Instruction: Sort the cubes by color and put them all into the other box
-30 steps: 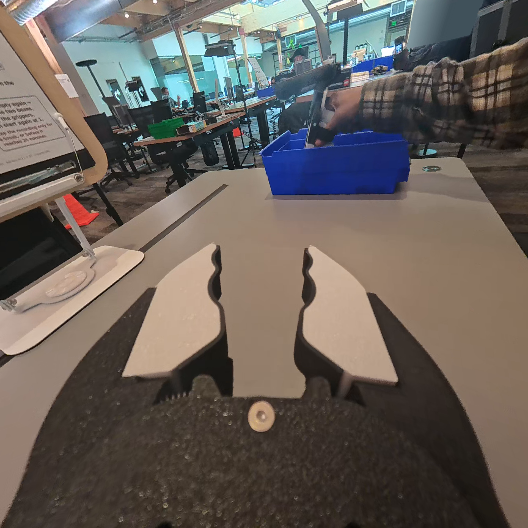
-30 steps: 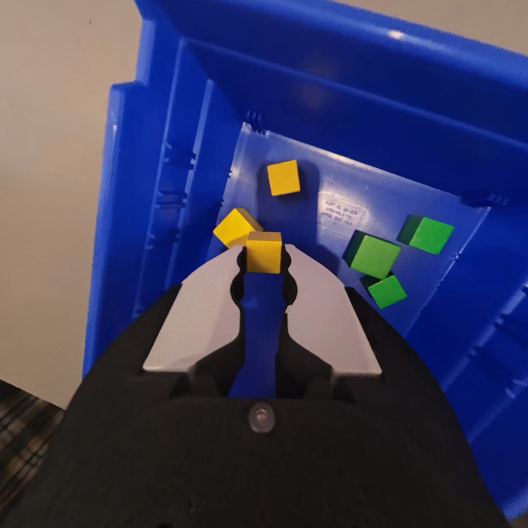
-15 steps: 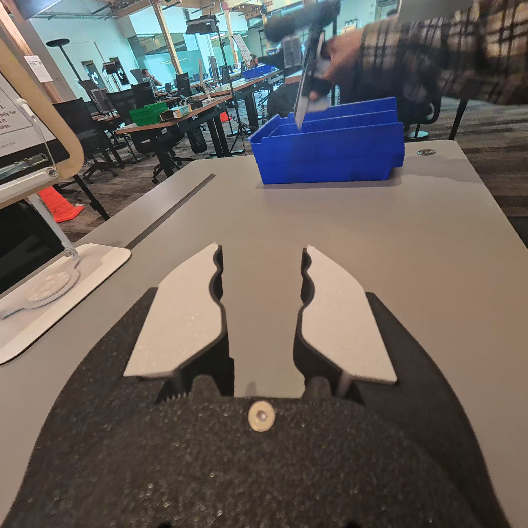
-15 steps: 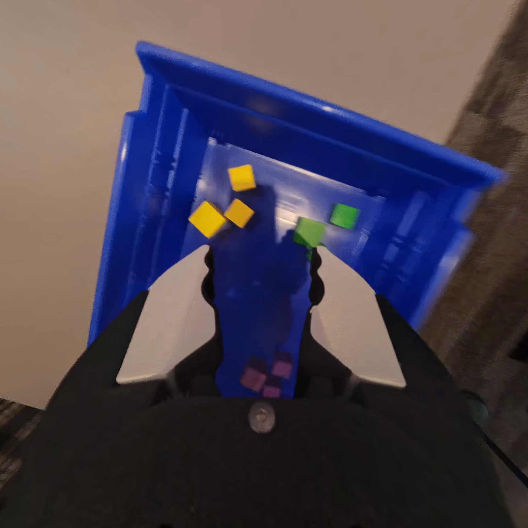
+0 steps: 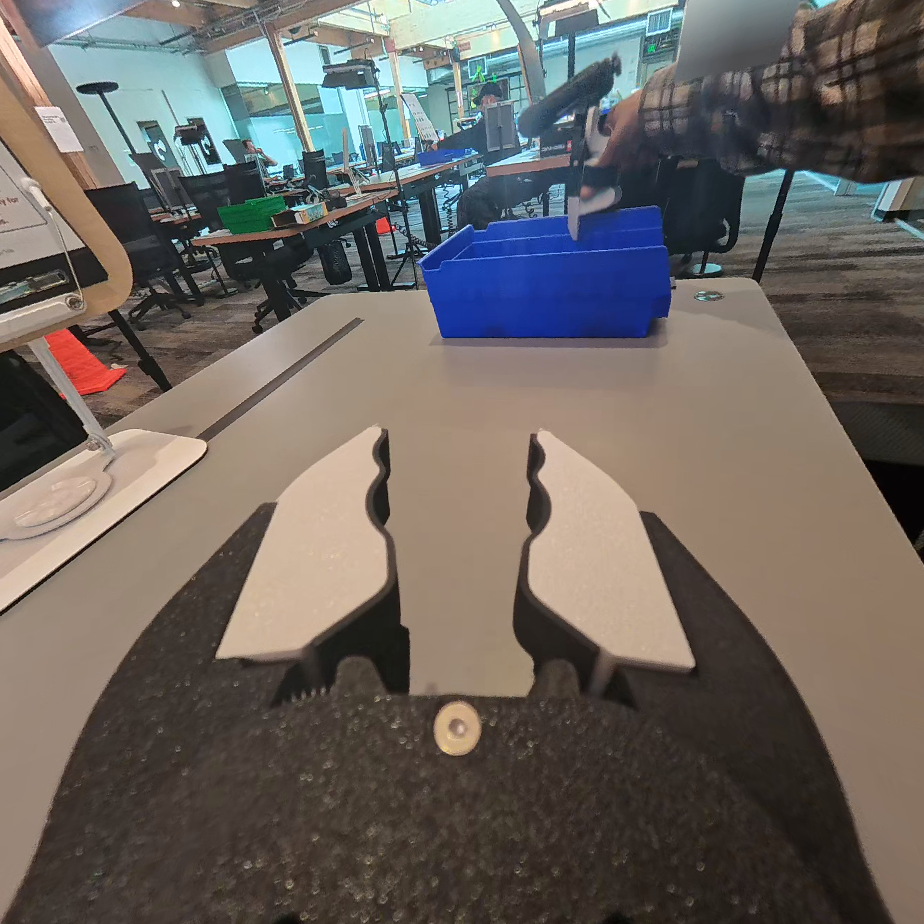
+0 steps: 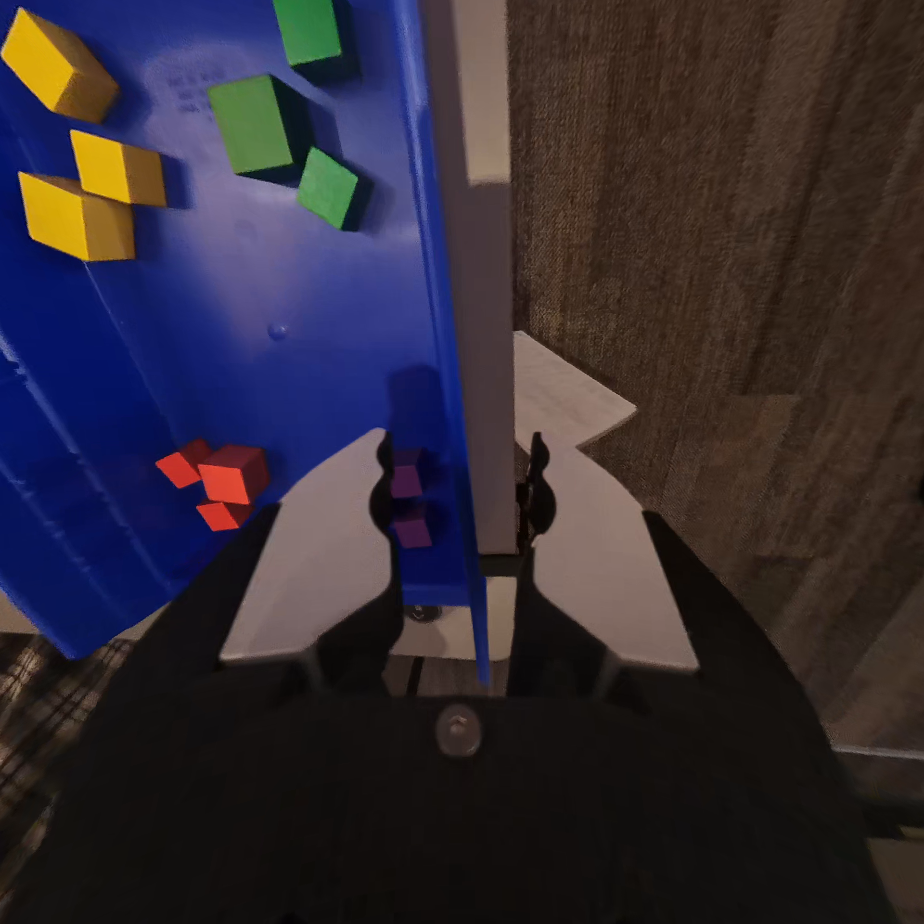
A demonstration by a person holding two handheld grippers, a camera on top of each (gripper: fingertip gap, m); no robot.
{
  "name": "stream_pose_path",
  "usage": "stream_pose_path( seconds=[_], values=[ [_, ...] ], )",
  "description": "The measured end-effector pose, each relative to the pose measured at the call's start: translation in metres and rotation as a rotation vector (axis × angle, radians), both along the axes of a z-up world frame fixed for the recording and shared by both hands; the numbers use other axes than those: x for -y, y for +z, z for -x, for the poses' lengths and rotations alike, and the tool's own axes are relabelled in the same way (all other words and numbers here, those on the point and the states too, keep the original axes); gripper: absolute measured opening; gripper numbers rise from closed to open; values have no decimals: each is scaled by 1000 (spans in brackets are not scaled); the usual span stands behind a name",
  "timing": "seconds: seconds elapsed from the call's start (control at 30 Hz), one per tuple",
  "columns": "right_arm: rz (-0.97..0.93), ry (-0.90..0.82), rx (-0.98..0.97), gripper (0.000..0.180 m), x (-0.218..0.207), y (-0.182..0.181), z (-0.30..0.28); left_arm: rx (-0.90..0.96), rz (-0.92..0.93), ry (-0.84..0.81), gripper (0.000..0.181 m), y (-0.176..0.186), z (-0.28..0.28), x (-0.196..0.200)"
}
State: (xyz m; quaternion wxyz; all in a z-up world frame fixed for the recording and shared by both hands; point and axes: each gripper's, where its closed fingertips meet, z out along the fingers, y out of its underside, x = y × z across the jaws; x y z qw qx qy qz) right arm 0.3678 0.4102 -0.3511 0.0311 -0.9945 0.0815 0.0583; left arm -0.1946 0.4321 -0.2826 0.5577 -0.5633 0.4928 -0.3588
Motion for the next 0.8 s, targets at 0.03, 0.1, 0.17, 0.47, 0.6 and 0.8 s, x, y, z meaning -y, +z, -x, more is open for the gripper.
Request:
stream_pose_path(
  seconds=[0.03, 0.1, 0.17, 0.47, 0.6, 0.8],
  values=[
    [-3, 3, -16, 45, -2, -5, 4, -7, -8, 3, 52, -1, 0, 0],
    [-7, -2, -44, 33, -9, -13, 11, -20, -23, 11, 52, -2, 0, 0],
    [24, -14, -33, 26, -12, -22, 13, -19, -33, 15, 52, 0, 1, 0],
    [32, 42, 38, 6, -14, -25, 26, -4, -49, 50, 44, 5, 8, -7],
    [21, 90, 38, 5, -20, -25, 51, -20, -65, 66, 44, 3, 9, -8],
    [1, 120, 17, 5, -34, -25, 97, -39, -63, 103, 45, 5, 16, -8]
  ],
)
